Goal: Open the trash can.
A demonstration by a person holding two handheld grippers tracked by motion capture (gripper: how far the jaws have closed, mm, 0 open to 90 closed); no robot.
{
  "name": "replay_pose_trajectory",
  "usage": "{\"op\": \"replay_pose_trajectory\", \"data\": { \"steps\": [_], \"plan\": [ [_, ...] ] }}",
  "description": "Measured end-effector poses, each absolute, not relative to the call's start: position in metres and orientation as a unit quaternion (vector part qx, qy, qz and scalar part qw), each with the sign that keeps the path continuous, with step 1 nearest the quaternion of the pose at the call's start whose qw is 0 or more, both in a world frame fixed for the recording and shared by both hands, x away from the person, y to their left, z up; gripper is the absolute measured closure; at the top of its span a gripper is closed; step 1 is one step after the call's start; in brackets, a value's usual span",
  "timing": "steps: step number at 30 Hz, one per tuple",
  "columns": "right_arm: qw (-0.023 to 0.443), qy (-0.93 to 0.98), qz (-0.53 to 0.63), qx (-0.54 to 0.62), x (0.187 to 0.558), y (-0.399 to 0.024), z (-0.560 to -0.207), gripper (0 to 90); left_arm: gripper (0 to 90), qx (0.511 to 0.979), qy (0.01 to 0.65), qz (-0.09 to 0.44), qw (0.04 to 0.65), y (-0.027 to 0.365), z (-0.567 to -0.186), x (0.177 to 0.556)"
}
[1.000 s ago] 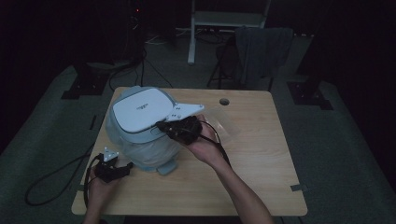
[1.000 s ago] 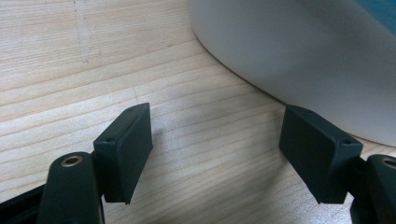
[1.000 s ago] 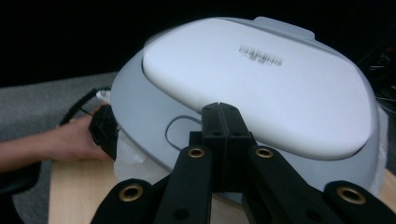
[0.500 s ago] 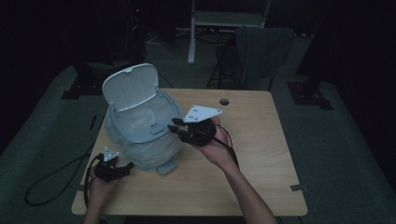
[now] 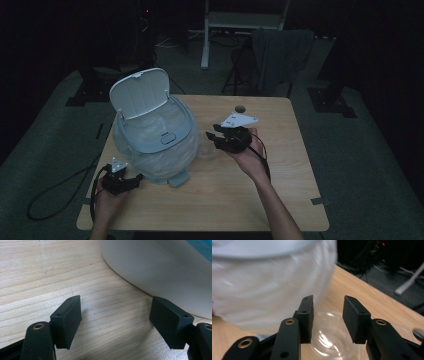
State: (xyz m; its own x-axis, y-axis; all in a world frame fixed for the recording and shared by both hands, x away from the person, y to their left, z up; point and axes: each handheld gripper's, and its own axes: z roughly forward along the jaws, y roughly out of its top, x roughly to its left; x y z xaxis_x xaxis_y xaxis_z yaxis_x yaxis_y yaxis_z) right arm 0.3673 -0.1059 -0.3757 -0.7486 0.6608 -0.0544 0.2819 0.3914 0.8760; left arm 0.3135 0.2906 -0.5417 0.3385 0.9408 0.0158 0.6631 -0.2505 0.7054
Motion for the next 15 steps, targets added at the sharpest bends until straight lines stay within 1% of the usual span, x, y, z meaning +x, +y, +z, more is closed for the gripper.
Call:
{"op": "replay_pose_trajectory", "data": {
  "steps": [7,10,15],
  "plan": [
    [0.213,0.806,0.432,0.343,0.386,-0.134,-0.399,54.7,26.4,0.76,0.527,0.224,0.307,0.29,-0.541,0.313],
    [0.212,0.805,0.427,0.353,0.388,-0.141,-0.404,54.0,26.4,0.761,0.526,0.224,0.308,0.29,-0.541,0.313],
    [0.225,0.808,0.399,0.371,0.394,-0.156,-0.416,52.5,26.4,0.761,0.525,0.224,0.309,0.29,-0.542,0.313]
  ]
}}
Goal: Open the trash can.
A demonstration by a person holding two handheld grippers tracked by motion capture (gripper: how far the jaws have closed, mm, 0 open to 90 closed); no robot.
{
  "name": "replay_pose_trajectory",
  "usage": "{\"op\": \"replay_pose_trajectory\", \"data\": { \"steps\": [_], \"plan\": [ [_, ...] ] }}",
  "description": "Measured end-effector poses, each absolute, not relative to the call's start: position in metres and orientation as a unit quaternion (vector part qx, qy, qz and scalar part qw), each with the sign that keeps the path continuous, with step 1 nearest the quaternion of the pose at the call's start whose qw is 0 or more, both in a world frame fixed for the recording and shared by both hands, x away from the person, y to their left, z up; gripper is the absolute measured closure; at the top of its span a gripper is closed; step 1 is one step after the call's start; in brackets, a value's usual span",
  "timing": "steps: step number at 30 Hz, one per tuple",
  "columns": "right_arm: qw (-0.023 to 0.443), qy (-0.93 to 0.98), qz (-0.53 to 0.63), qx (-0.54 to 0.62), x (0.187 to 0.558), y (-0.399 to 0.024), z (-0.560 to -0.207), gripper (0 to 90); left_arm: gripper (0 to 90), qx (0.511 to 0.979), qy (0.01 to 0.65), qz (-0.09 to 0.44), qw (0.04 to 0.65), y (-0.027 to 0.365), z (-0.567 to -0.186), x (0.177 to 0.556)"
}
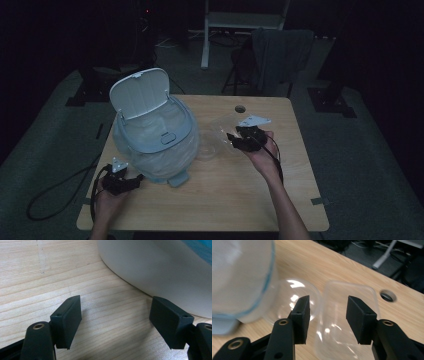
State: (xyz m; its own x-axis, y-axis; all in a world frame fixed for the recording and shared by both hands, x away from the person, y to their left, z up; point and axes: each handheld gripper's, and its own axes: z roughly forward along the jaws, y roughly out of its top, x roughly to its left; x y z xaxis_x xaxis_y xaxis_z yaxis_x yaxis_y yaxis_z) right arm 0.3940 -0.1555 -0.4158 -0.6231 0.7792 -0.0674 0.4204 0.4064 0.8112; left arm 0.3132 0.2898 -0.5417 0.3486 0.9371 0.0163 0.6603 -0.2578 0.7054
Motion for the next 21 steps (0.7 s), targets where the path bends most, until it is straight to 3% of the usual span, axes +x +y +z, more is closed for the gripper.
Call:
{"op": "replay_pose_trajectory", "data": {
  "steps": [8,21],
  "plan": [
    [0.239,0.807,0.354,0.407,0.403,-0.18,-0.438,50.6,26.4,0.761,0.524,0.224,0.31,0.29,-0.542,0.313],
    [0.212,0.788,0.321,0.48,0.424,-0.212,-0.47,49.1,26.4,0.761,0.524,0.224,0.311,0.29,-0.542,0.313]
  ]
}}
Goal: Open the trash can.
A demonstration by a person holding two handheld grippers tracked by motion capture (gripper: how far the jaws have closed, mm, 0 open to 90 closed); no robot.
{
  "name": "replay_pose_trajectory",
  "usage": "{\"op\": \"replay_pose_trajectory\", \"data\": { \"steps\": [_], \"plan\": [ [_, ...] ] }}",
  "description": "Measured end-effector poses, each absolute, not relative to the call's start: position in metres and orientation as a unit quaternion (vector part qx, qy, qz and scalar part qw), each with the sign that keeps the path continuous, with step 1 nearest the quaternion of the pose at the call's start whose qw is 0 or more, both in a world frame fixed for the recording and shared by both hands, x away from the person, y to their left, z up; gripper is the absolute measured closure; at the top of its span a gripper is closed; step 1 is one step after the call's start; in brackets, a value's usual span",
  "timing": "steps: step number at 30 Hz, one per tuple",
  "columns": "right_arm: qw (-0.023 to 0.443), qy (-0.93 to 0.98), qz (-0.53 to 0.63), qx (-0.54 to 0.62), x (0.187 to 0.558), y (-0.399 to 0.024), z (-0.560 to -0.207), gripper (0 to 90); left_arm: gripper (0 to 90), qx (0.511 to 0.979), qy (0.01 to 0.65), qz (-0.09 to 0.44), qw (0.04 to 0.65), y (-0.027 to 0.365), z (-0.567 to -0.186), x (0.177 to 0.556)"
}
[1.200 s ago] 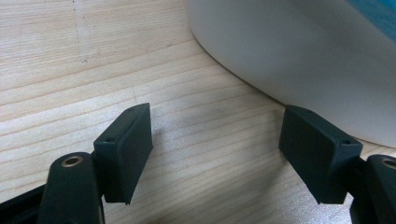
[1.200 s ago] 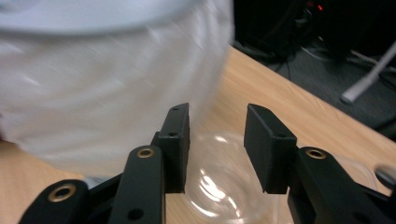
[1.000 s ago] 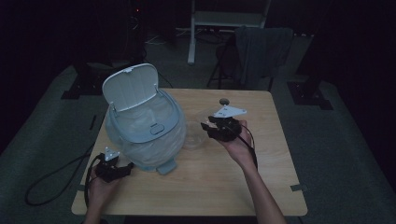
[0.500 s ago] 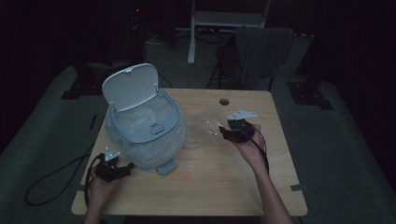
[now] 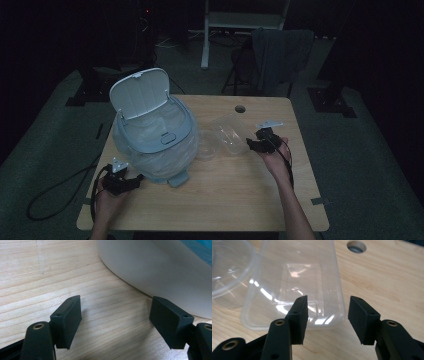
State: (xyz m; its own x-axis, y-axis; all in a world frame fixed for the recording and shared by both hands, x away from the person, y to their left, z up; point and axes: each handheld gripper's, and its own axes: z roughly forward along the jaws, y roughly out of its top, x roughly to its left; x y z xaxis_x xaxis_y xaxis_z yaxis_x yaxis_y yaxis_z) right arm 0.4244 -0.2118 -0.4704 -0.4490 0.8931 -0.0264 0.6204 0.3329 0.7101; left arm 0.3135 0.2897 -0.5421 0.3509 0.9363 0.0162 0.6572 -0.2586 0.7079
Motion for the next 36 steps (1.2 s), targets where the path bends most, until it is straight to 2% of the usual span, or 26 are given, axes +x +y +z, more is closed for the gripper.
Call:
{"op": "replay_pose_trajectory", "data": {
  "steps": [10,16,20,28,31,36],
  "plan": [
    [0.178,0.78,0.333,0.498,0.435,-0.219,-0.478,47.6,26.5,0.762,0.525,0.221,0.307,0.287,-0.541,0.312],
    [0.142,0.768,0.351,0.517,0.44,-0.225,-0.483,47.7,26.4,0.763,0.524,0.222,0.308,0.287,-0.541,0.312],
    [0.114,0.764,0.361,0.521,0.441,-0.229,-0.484,50.7,26.4,0.763,0.524,0.222,0.308,0.287,-0.541,0.312],
    [0.106,0.765,0.363,0.522,0.437,-0.232,-0.483,56.3,26.4,0.763,0.523,0.222,0.308,0.287,-0.541,0.312],
    [0.081,0.748,0.375,0.542,0.441,-0.239,-0.486,51.8,26.4,0.763,0.524,0.222,0.309,0.287,-0.541,0.312],
    [0.036,0.731,0.394,0.556,0.445,-0.245,-0.49,57.1,26.4,0.763,0.523,0.222,0.309,0.287,-0.541,0.313]
  ]
}}
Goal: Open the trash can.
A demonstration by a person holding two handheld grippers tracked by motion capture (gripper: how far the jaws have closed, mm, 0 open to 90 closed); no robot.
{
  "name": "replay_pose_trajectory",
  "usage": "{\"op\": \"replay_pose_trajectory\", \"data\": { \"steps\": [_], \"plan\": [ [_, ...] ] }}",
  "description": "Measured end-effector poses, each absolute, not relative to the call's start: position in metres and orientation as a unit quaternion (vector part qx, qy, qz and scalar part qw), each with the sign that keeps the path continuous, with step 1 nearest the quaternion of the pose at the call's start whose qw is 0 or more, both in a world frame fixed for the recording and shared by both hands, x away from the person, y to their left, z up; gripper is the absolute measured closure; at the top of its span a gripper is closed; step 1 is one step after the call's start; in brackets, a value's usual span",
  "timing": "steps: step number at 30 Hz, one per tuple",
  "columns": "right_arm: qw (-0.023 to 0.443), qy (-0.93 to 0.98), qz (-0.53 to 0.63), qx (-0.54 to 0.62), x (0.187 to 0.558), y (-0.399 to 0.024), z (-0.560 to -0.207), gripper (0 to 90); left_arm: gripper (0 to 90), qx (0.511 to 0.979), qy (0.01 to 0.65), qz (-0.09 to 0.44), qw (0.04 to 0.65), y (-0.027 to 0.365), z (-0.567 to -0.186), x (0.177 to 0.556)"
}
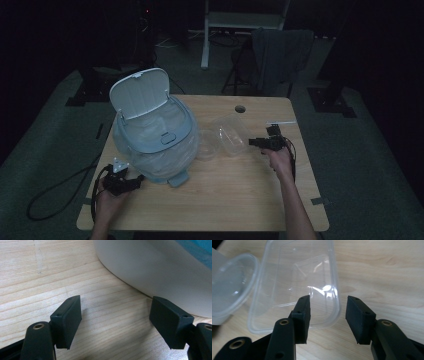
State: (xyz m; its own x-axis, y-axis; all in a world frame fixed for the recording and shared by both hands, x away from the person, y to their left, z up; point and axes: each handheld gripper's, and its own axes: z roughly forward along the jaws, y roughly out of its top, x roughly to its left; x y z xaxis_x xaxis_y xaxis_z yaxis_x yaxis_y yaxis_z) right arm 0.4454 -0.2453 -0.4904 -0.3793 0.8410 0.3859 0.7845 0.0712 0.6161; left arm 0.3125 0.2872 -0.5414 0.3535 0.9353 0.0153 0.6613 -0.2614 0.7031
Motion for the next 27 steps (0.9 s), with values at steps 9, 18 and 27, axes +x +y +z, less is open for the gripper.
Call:
{"op": "replay_pose_trajectory", "data": {
  "steps": [9,18,27],
  "plan": [
    [0.034,0.72,0.401,0.565,0.438,-0.25,-0.485,81.8,26.4,0.763,0.523,0.222,0.309,0.287,-0.541,0.313],
    [0.048,0.719,0.41,0.559,0.432,-0.251,-0.476,82.7,26.4,0.763,0.523,0.222,0.309,0.287,-0.541,0.313],
    [0.046,0.732,0.446,0.513,0.424,-0.232,-0.451,80.6,26.4,0.763,0.523,0.222,0.309,0.287,-0.541,0.313]
  ]
}}
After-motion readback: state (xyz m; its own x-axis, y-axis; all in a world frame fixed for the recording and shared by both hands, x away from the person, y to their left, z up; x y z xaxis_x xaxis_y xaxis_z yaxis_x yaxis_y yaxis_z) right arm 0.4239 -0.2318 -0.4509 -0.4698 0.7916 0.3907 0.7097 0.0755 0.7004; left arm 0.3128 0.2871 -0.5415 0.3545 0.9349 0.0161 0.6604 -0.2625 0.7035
